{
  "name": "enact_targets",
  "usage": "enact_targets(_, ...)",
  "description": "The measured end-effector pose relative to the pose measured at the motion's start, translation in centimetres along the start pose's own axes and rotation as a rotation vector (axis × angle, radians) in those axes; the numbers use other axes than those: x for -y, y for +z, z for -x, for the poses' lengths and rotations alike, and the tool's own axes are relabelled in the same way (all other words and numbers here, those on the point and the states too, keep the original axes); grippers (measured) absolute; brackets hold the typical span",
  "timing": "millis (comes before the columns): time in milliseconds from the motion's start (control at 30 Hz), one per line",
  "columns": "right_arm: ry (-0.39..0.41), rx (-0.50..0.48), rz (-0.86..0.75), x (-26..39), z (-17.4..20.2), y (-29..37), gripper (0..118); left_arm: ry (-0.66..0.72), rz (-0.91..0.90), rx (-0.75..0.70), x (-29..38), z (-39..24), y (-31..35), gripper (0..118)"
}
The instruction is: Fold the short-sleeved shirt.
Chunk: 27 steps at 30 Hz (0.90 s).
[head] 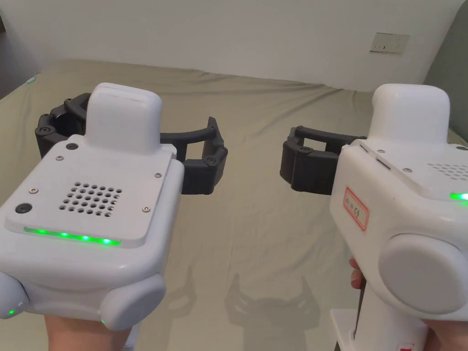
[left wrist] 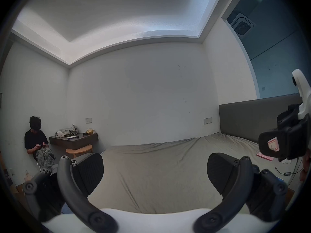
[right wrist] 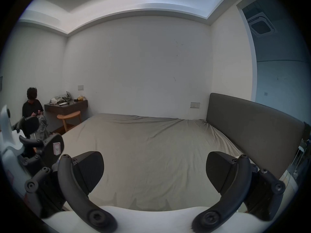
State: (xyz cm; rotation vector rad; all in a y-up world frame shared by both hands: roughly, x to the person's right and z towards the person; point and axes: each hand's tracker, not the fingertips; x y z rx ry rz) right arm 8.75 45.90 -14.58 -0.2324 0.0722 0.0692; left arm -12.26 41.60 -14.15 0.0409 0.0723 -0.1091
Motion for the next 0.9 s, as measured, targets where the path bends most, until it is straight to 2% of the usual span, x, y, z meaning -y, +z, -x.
enact_targets(133,-0.036,-0.035,-0.012,-0.2,-0.2,0.5,118,-0.010,0.000,-0.009,0.1,-0.2,0.3,118)
enact_targets(433,-0.054,-0.050,0.019,-0.2,-0.2,0.2,118,-0.015,0.013,-0.015,0.1,-0.4,0.3,118)
enact_targets(633,-0.031,-0.031,0.025,0.1,0.0,-0.2,118,-0.027,0.008,-0.016,0.1,-0.6,0.4,118)
enact_targets(767,-0.019,-0.092,0.020,0.5,-0.1,-0.5,118,-0.028,0.006,-0.012,0.0,-0.7,0.4,118)
enact_targets(900,-0.015,-0.028,0.044,0.9,0.4,-1.3,118,-0.028,0.003,-0.009,-0.2,-0.7,0.3,118)
